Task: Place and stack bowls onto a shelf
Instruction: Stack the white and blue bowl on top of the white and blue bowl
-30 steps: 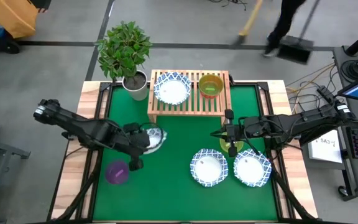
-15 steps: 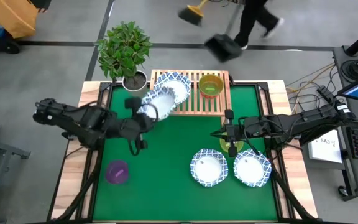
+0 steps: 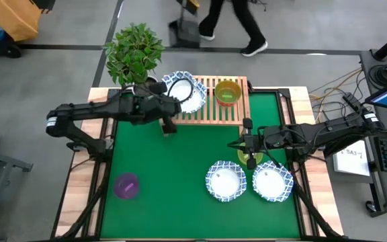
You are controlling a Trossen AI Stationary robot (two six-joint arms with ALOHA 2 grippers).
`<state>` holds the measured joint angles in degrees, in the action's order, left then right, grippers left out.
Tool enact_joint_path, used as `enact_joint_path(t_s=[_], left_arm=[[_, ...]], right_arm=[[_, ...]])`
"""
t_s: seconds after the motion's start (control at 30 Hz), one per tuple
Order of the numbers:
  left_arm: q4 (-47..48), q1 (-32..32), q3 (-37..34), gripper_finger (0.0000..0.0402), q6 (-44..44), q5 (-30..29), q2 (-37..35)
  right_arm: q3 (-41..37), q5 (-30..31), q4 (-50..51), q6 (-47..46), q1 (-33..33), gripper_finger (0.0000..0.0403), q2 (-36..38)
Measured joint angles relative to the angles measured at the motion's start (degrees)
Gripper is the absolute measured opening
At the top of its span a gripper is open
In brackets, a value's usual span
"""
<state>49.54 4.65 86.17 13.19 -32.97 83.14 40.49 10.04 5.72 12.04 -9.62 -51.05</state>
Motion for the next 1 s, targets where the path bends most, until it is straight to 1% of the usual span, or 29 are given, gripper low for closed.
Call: enact_joint_path(t_s=[0.17,0.53,0.67,1.0], left_arm=[[0.1,2.4,-0.1,0.0000,0.3,0.1,2.6],[-1.1,2.8,-0.1,0.0000,2.4,-0.1,4.0],[-2.5,2.8,-0.1,0.0001,2.4,-2.1,4.0],[-3.3,2.8,-0.1,0.0046,2.6,-1.7,4.0]], right_arm=[[0.0,0.0,0.0,0.0,0.0,0.0009,0.0],[0.0,0.0,0.0,0.2,0.0,0.0009,0.0],[0.0,0.0,0.0,0.2,0.0,0.0009,0.0],[0.0,0.0,0.4,0.1,0.0,0.0009,0.0]])
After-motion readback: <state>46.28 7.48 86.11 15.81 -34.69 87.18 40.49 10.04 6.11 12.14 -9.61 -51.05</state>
